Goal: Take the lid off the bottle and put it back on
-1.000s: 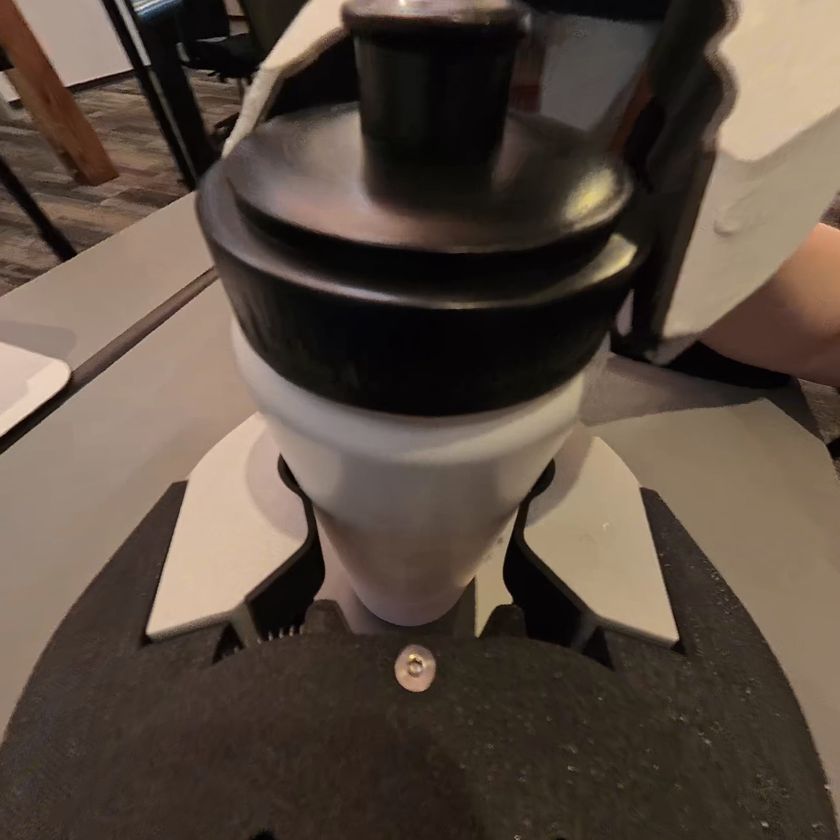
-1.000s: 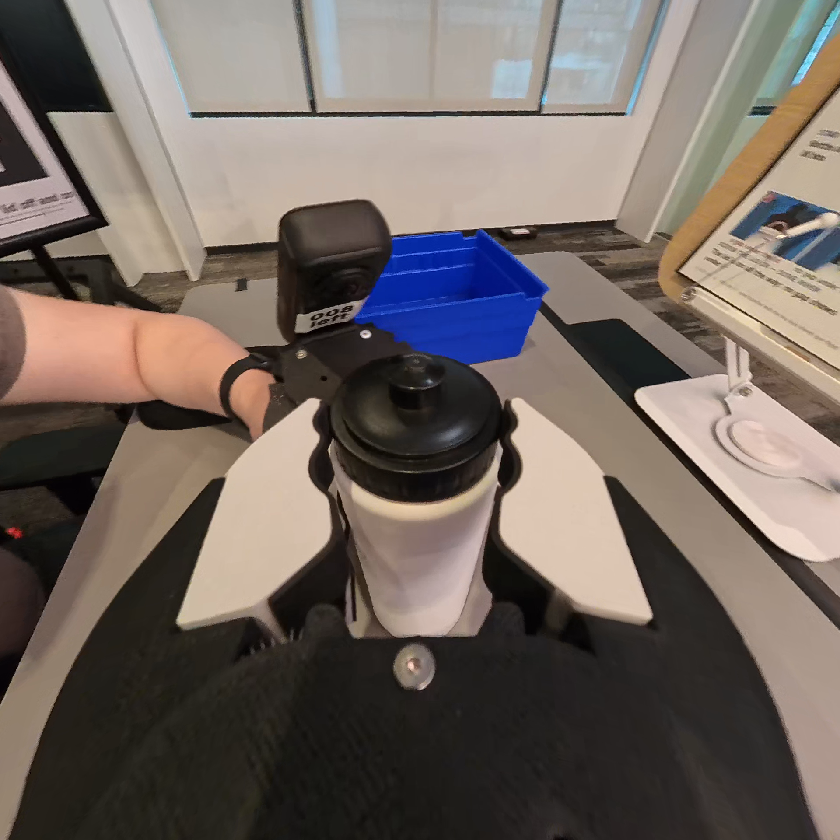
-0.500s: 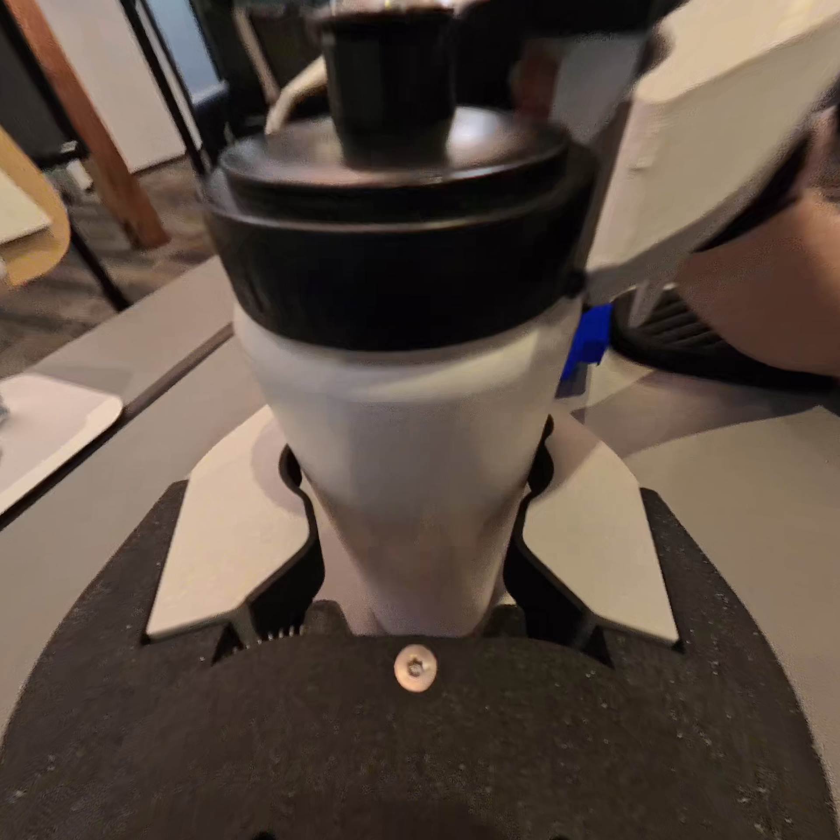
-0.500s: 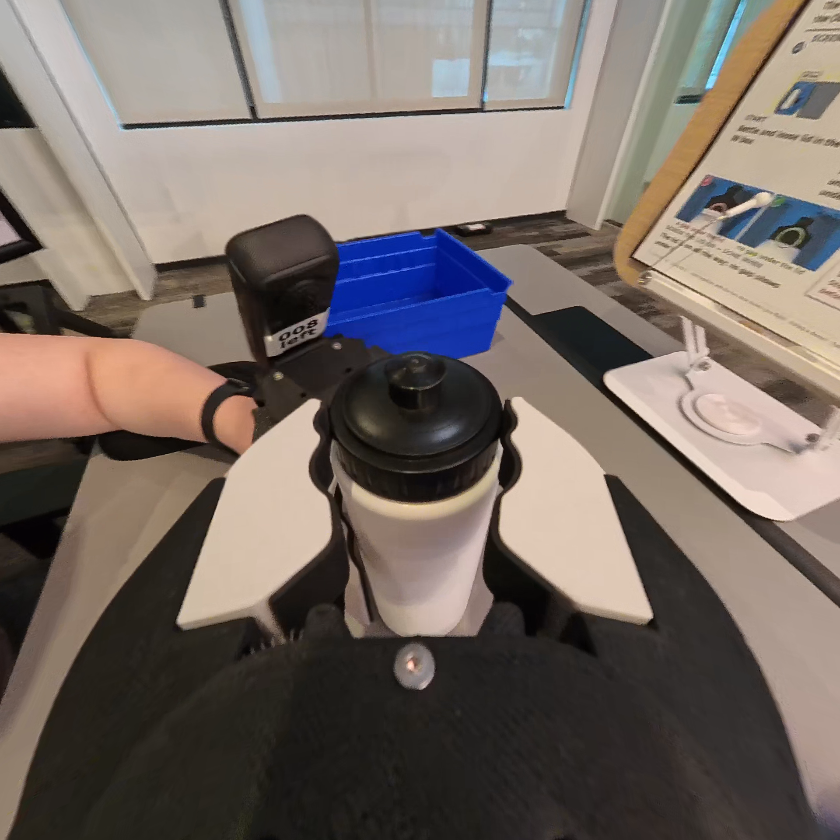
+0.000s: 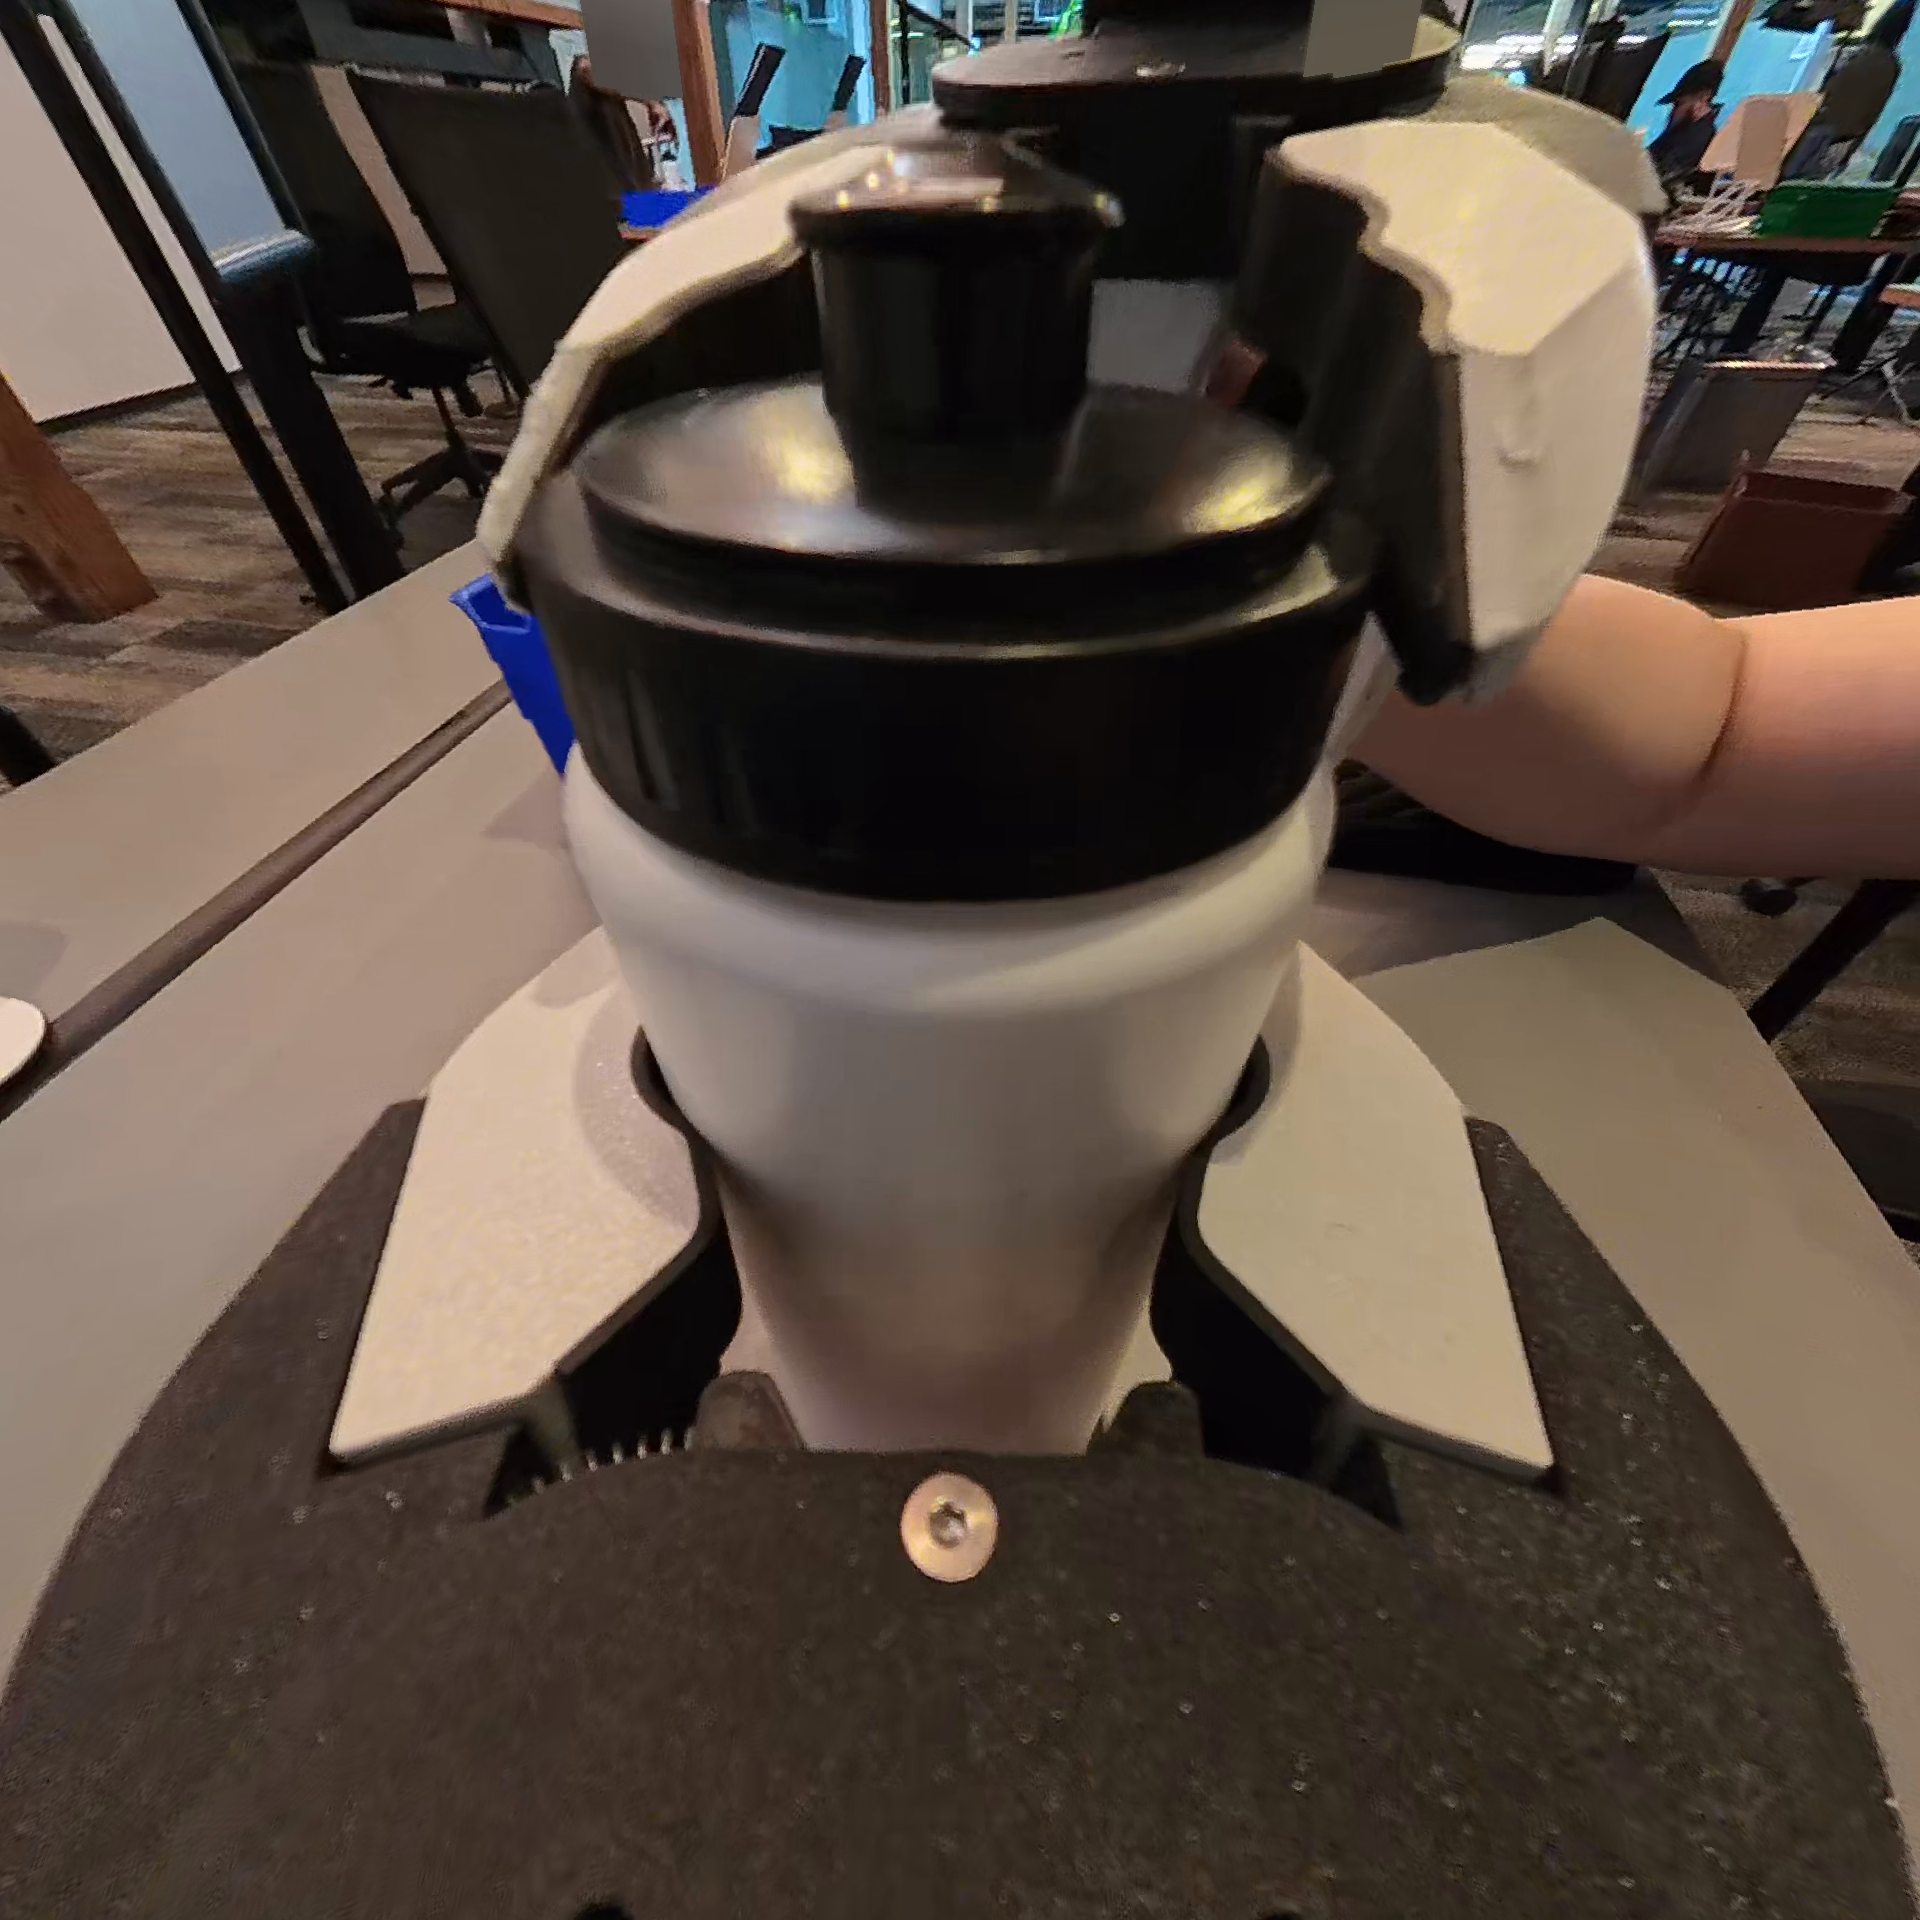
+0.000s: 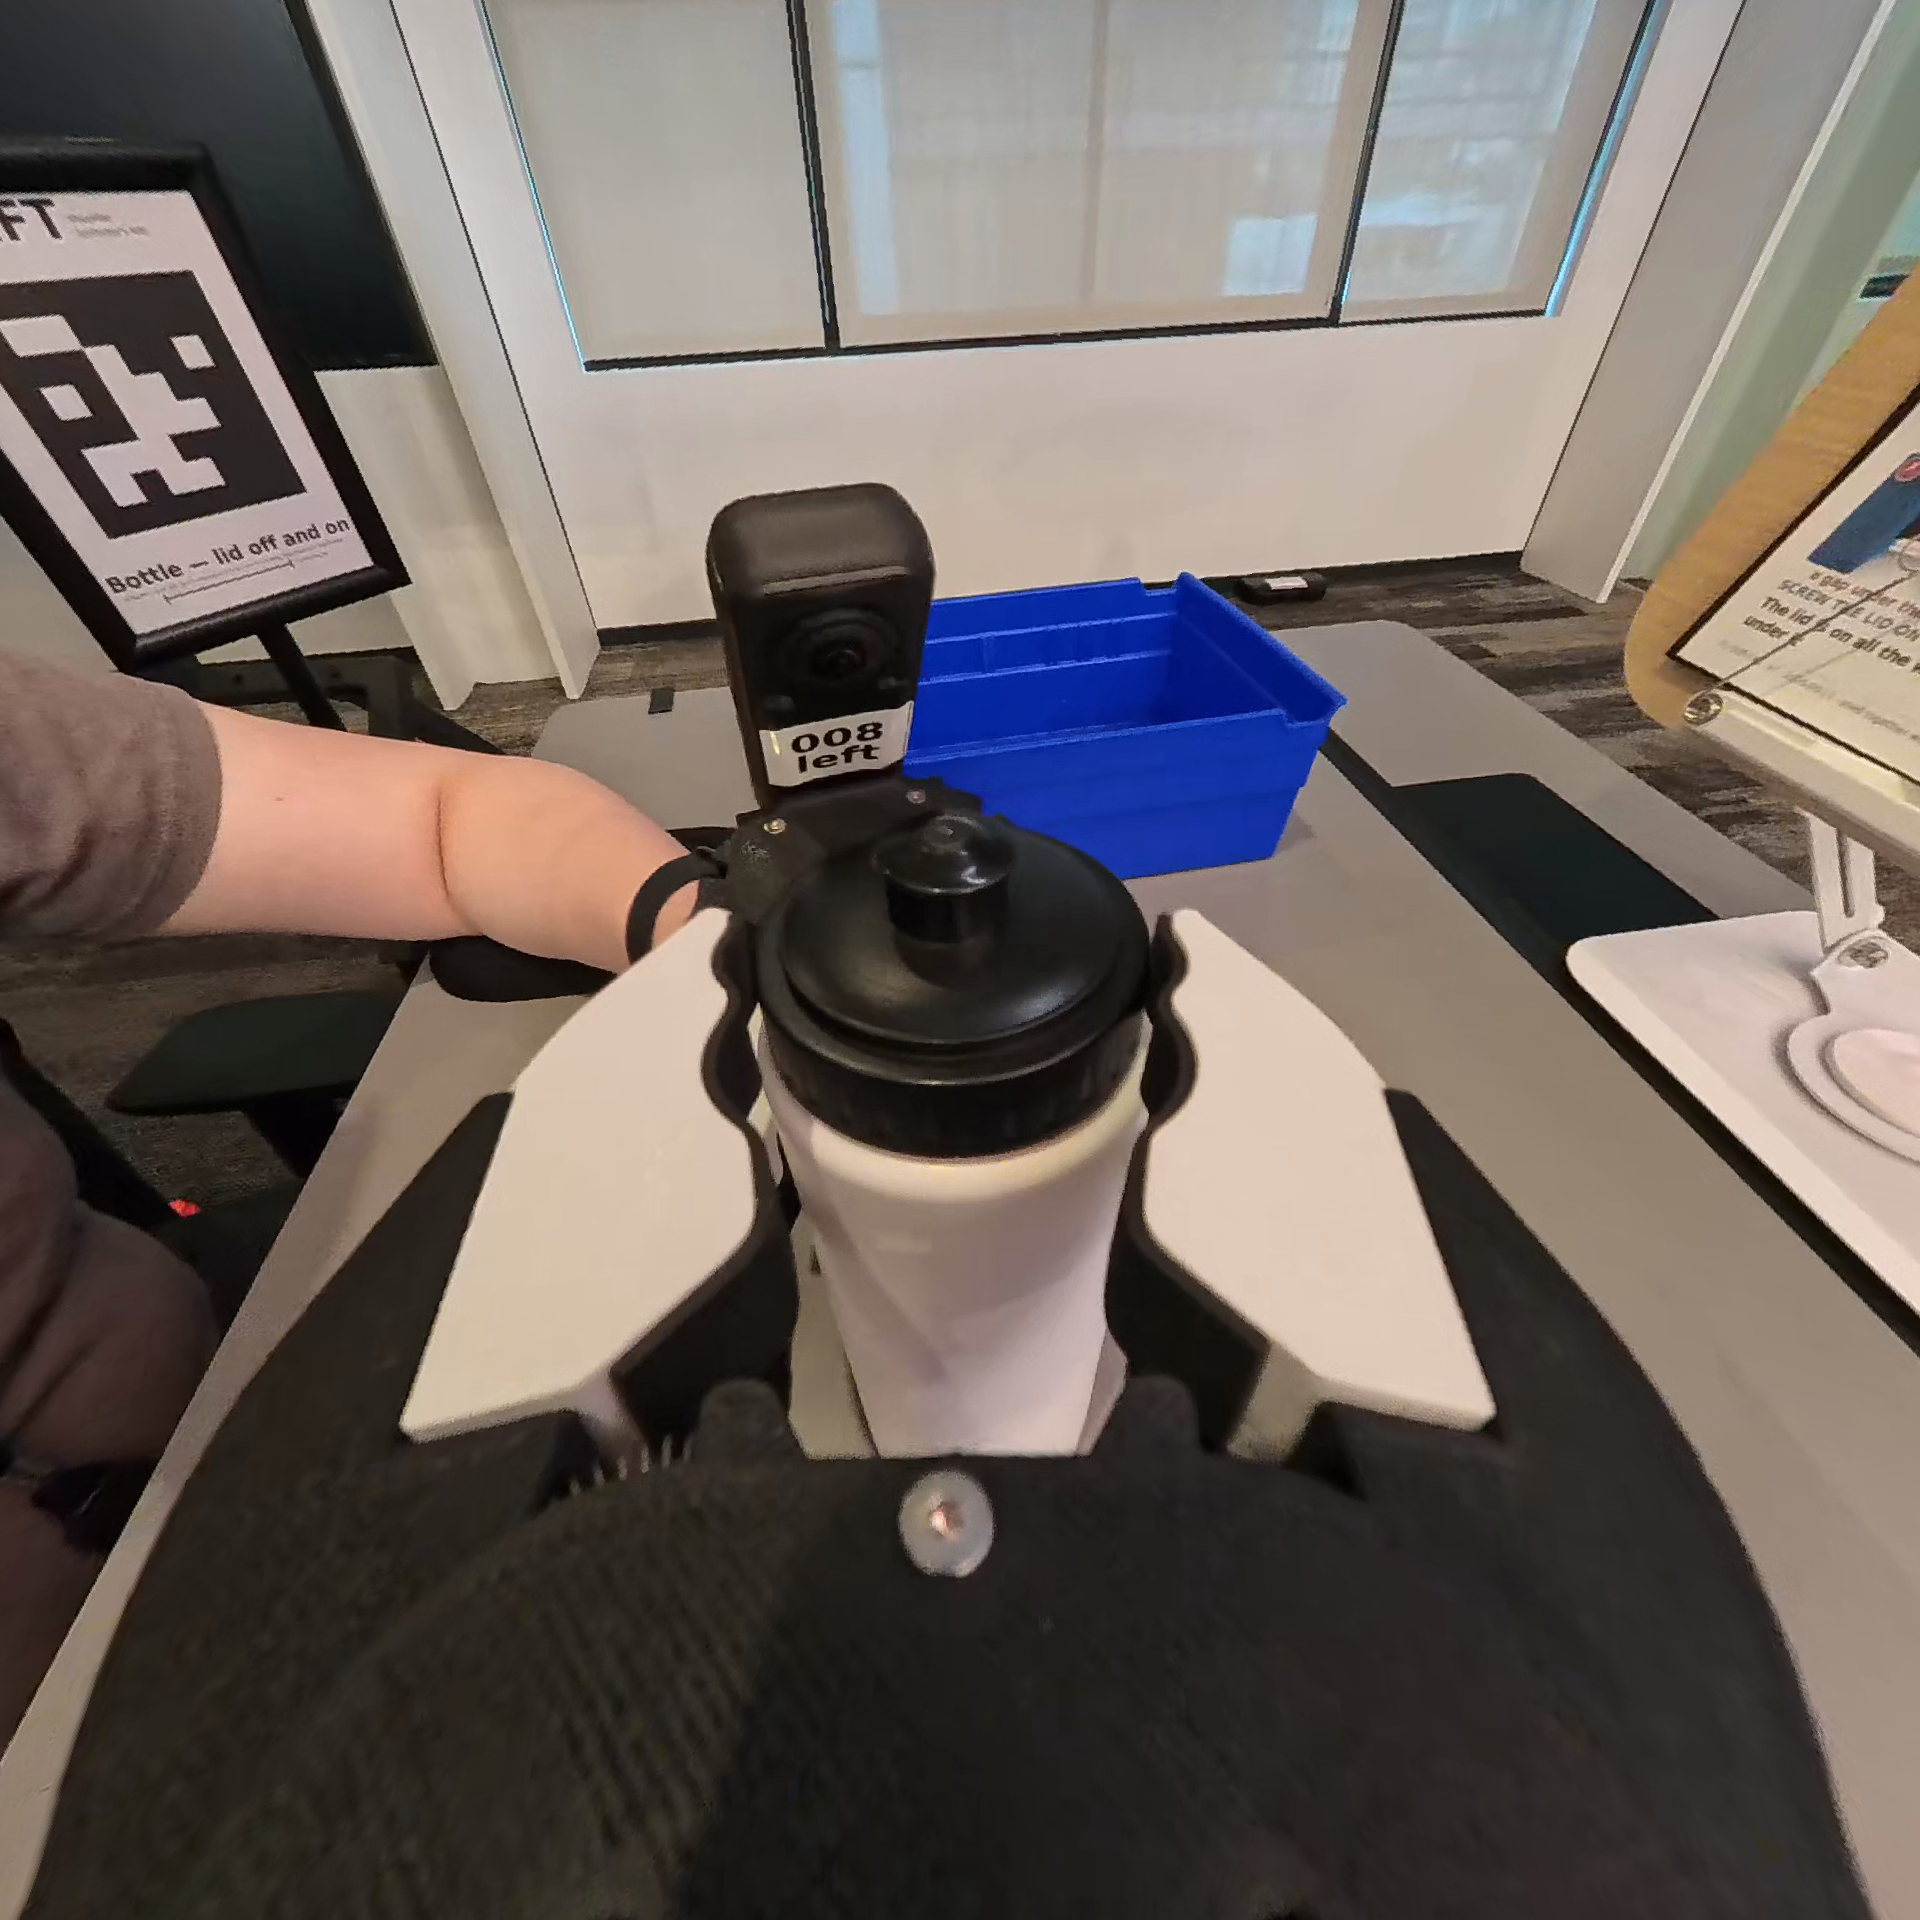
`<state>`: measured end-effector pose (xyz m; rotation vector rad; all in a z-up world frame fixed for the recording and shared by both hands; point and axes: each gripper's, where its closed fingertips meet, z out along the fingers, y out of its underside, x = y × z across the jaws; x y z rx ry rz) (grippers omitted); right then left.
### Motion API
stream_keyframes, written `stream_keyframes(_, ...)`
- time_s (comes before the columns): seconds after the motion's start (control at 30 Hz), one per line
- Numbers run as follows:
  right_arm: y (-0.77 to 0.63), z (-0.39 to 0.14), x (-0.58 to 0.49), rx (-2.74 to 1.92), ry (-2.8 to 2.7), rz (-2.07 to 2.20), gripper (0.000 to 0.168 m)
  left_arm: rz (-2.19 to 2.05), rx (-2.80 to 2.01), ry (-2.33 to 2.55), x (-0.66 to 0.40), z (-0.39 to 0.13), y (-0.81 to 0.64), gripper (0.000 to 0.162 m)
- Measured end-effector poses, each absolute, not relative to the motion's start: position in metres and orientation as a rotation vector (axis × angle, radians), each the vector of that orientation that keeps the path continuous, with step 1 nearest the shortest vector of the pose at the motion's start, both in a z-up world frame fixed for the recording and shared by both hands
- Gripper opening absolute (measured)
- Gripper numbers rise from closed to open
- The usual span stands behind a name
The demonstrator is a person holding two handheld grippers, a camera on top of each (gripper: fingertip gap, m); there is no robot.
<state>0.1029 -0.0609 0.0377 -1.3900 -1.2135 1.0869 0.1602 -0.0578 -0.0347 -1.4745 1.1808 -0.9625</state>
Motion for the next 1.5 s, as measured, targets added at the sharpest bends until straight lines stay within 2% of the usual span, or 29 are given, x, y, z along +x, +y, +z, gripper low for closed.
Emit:
stream_keyframes(1.17, -0.057, 0.036, 0.104, -1.394, -1.235, 0.922, 0.073, -0.820, -1.639, 1.128, 0.157, -0.040, -0.048, 0.099)
stream_keyframes(1.5, -0.067, 0.038, 0.109, -1.278, -1.309, 1.075, 0.073, -0.983, -1.439, 1.185, 0.166, -0.040, -0.060, 0.103)
